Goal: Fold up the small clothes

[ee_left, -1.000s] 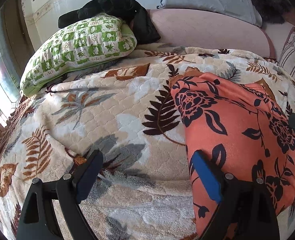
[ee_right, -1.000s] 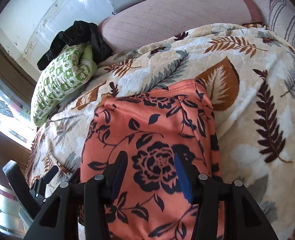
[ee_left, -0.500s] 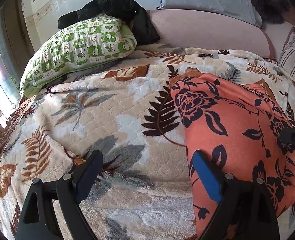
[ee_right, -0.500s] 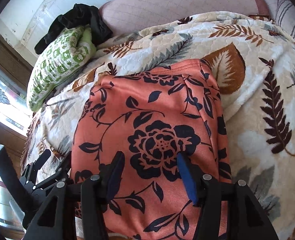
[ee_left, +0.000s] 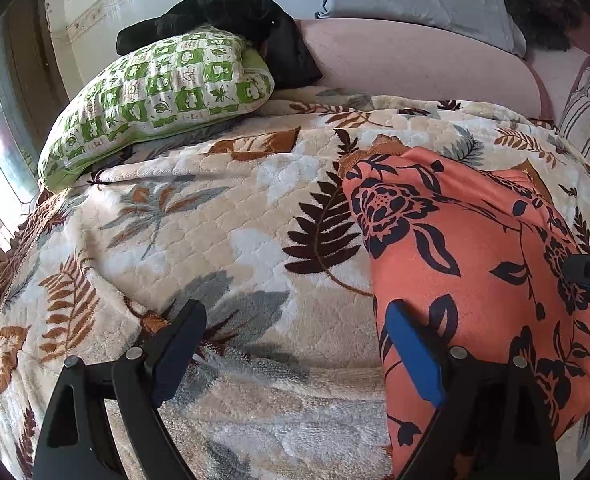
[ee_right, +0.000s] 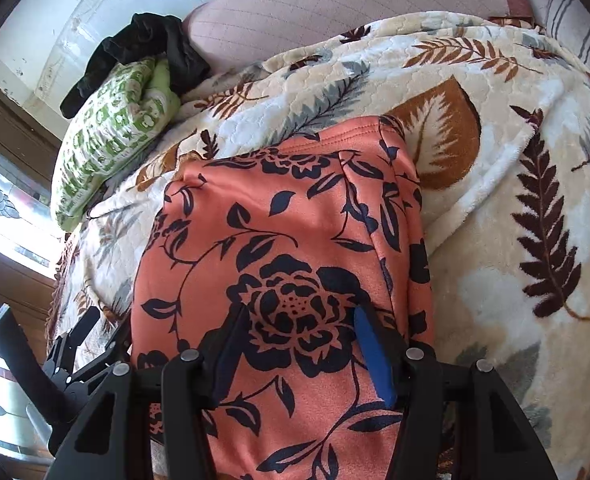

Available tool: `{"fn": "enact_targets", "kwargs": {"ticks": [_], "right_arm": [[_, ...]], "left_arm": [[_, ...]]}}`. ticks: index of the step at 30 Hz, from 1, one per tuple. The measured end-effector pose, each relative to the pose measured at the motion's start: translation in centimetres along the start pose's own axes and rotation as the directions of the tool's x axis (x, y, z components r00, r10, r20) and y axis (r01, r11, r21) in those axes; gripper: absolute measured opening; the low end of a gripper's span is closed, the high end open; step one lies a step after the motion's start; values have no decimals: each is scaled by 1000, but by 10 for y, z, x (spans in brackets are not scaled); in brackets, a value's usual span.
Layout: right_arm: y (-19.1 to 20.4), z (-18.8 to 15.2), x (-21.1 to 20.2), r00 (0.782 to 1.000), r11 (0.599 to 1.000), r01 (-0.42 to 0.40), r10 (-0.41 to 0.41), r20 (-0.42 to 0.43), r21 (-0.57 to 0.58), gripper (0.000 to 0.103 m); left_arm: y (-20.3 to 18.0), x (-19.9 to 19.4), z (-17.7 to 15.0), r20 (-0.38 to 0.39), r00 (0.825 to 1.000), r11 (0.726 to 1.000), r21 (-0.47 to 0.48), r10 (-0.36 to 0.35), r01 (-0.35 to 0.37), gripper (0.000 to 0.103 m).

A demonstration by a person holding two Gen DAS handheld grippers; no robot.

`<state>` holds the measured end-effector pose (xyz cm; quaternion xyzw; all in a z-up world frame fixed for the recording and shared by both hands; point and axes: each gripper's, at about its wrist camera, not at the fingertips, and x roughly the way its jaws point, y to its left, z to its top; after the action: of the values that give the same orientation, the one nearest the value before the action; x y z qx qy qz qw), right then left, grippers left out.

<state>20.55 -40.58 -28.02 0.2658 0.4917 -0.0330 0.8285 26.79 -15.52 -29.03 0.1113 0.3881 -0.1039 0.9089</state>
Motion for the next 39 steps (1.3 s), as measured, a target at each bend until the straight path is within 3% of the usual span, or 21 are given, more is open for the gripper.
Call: {"fn": "enact_targets", "kwargs": {"ticks": [9, 13, 16, 20, 24, 29, 39], "right_arm": [[-8, 2, -20, 997, 998, -49, 47, 55, 29, 59], [-7, 0, 0, 999, 999, -36, 36, -24, 16, 59], [1, -2, 4, 1000, 999, -8, 7, -19, -36, 67], [3, -2, 2, 1000, 999, -11, 11, -14, -48, 68], [-7, 2, -8, 998, 998, -62, 62, 7, 1, 68], [-14, 7, -19, 996, 998, -66, 64, 55, 24, 68], [-22, 11, -26, 994, 999, -34, 30, 103, 33, 68]], "left_arm": [[1, 0, -1, 0, 1000, 1000, 3, -3, 3, 91], [2, 2, -2, 2, 1000, 1000, 3, -6, 6, 93], [4, 3, -3, 4, 1000, 1000, -2, -9, 9, 94], [7, 4, -5, -3, 1000, 1000, -13, -23, 23, 94], [13, 7, -9, -17, 999, 999, -22, -44, 43, 94], [23, 13, -15, -66, 994, 994, -71, -91, 87, 94], [23, 3, -13, -24, 997, 997, -19, -69, 69, 94]]}}
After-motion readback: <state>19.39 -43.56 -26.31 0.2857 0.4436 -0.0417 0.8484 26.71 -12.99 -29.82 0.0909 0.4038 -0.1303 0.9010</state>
